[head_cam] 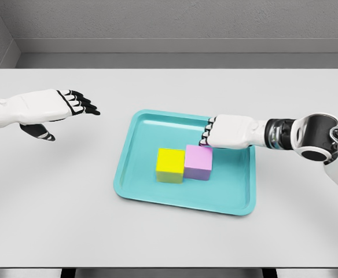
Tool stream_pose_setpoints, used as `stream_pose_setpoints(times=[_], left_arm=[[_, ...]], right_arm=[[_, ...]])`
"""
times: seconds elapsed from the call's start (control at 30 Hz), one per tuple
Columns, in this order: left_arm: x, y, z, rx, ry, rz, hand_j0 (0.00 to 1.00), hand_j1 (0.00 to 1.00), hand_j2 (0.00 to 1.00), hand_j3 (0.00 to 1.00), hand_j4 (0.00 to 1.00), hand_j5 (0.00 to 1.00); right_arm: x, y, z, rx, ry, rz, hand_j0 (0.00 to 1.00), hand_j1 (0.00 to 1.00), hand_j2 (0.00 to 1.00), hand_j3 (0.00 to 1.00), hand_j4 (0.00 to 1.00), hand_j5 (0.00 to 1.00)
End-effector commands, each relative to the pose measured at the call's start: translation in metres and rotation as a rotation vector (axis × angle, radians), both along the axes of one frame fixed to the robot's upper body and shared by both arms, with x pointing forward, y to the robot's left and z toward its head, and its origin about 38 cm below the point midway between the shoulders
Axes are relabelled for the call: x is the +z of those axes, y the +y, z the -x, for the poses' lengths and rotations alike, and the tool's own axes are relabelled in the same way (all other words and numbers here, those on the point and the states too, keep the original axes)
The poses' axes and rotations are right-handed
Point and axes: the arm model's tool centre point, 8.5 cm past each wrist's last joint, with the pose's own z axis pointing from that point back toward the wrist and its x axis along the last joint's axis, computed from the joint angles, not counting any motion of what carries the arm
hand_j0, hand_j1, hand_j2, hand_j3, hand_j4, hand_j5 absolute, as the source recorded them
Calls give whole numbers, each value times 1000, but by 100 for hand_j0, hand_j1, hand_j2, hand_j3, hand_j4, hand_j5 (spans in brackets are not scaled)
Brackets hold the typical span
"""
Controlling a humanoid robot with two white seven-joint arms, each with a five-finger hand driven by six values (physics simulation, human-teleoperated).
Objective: Push two cubes
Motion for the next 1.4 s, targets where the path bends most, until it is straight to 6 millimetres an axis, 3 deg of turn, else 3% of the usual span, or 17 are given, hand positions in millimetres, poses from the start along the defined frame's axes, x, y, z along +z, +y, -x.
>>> stream_pose_setpoints(times=[0.0,0.7,0.93,1.03,1.1,1.13,1.17,1.2,1.23,1.37], left_arm=[[2,1,0,2,0,6,100,100,100,100,100,100],[1,3,0,9,0,11,100,100,100,100,100,100],[2,2,1,8,-1,11,100,100,100,100,100,100],[2,3,0,9,-3,10,100,100,100,100,100,100],[6,11,2,21,-4,-8,100,100,100,100,100,100],[8,16,2,32,-7,-17,100,100,100,100,100,100],[12,25,1,54,-14,-22,100,100,100,100,100,100],[13,30,0,69,-15,-21,100,100,100,100,100,100],[15,36,1,78,-16,-35,100,100,100,100,100,100],[21,44,-1,102,-30,-32,100,100,100,100,100,100]], right_arm=[[0,2,1,5,1,-3,69,69,69,69,69,69],[-1,5,10,28,-3,1,69,69,69,69,69,69],[10,-4,-5,-13,-28,-1,70,70,70,70,70,70],[55,-36,-19,-105,-110,-89,74,74,74,74,74,74],[108,-80,-9,-149,-141,-219,76,76,76,76,76,76],[124,-104,-4,-190,-144,-286,78,78,78,78,78,78],[126,-116,-1,-216,-142,-297,85,85,85,85,85,85],[116,-126,3,-236,-115,-270,96,96,96,96,96,96],[106,-128,6,-245,-91,-262,98,98,98,98,98,98],[100,-124,6,-238,-78,-261,99,99,99,99,99,99]])
